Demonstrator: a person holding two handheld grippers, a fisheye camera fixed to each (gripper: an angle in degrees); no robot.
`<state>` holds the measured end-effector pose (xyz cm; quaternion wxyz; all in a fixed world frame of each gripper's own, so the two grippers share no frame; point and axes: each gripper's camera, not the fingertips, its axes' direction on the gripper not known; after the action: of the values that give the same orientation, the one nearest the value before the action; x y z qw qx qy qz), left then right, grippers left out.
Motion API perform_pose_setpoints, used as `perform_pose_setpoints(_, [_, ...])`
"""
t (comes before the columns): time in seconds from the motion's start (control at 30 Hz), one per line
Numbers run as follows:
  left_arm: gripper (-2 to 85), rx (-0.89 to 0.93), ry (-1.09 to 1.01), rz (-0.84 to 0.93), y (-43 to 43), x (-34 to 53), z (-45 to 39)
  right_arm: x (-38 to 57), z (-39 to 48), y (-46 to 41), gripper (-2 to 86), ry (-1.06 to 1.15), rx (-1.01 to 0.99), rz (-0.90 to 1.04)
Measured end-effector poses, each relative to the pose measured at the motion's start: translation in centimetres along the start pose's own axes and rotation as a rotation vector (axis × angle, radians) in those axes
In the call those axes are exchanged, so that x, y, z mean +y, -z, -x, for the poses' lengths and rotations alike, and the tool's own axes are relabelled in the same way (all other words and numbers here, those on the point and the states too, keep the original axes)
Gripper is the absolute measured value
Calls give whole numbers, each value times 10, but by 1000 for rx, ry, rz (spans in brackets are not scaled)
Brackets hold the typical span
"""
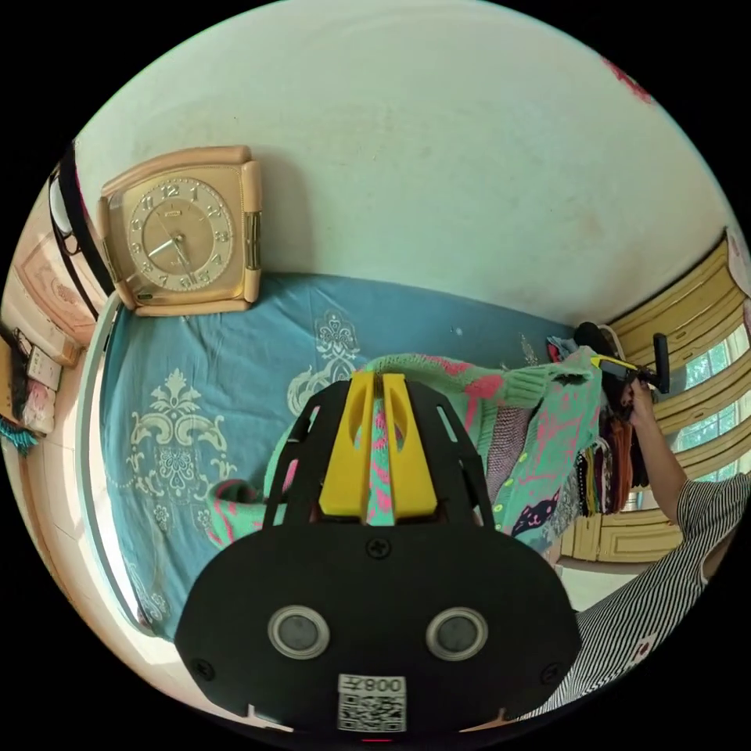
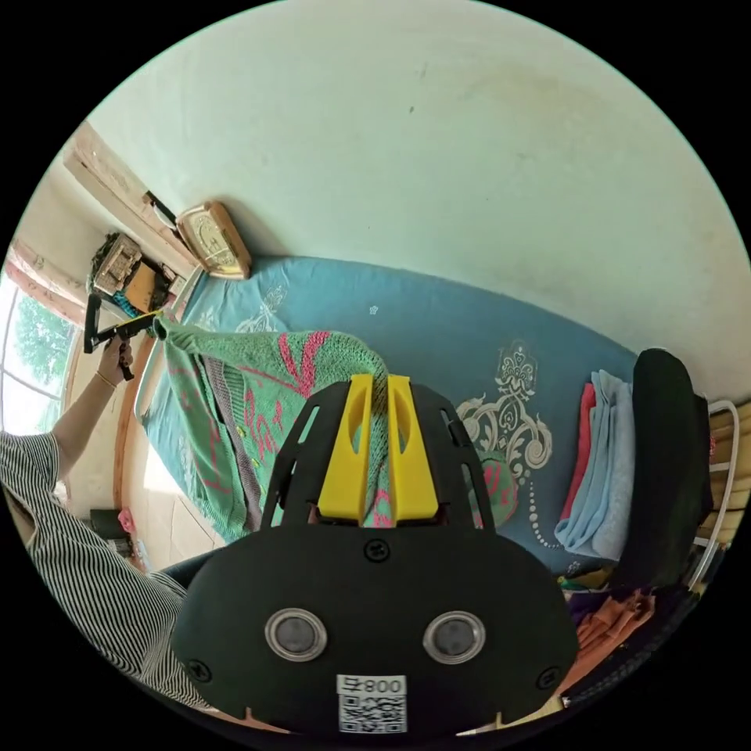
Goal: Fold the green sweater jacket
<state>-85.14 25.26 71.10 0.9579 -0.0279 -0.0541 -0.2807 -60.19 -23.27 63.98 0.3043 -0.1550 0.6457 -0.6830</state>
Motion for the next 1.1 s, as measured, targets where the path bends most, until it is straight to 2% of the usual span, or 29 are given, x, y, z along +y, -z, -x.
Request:
perform_pose_setpoints(0.1, [31,-49,88,69,-54,-14,20,-40,-35,-44,49,-112,-29,26])
perform_pose_setpoints(0.23, [47,-34,141,136,-89,46,33,-43,-61,-114,45,-257,46,183])
perform_pose_setpoints(0.3, [63,45,183,190,-97,94,42,-15,-59,-121,55,-248,2,176])
perform_pose_setpoints(0.43, [105,156,371,432,-123,226,68,101,-52,-136,69,-270,-68,244])
perform_pose_setpoints(0.47, [114,188,443,504,-131,260,74,141,-53,-146,76,-312,-87,298])
perform_pose_setpoints(0.57, [118,266,615,573,-150,321,85,235,-62,-171,91,-482,-147,418])
perform_pose_setpoints(0.63, [108,220,613,622,-163,337,85,276,-69,-184,103,-584,-210,450])
perform_pose_setpoints(0.77, [53,94,574,694,-177,354,88,318,-76,-218,105,-649,-187,509])
perform_pose_setpoints(0.87, [35,196,581,678,-173,364,97,326,-75,-248,81,-666,-262,562])
perform_pose_setpoints(0.97, [29,201,544,656,-155,371,100,328,-66,-255,42,-605,-187,597])
perform_pose_setpoints(1.1, [26,203,501,654,-123,387,103,347,-60,-241,31,-594,-296,580])
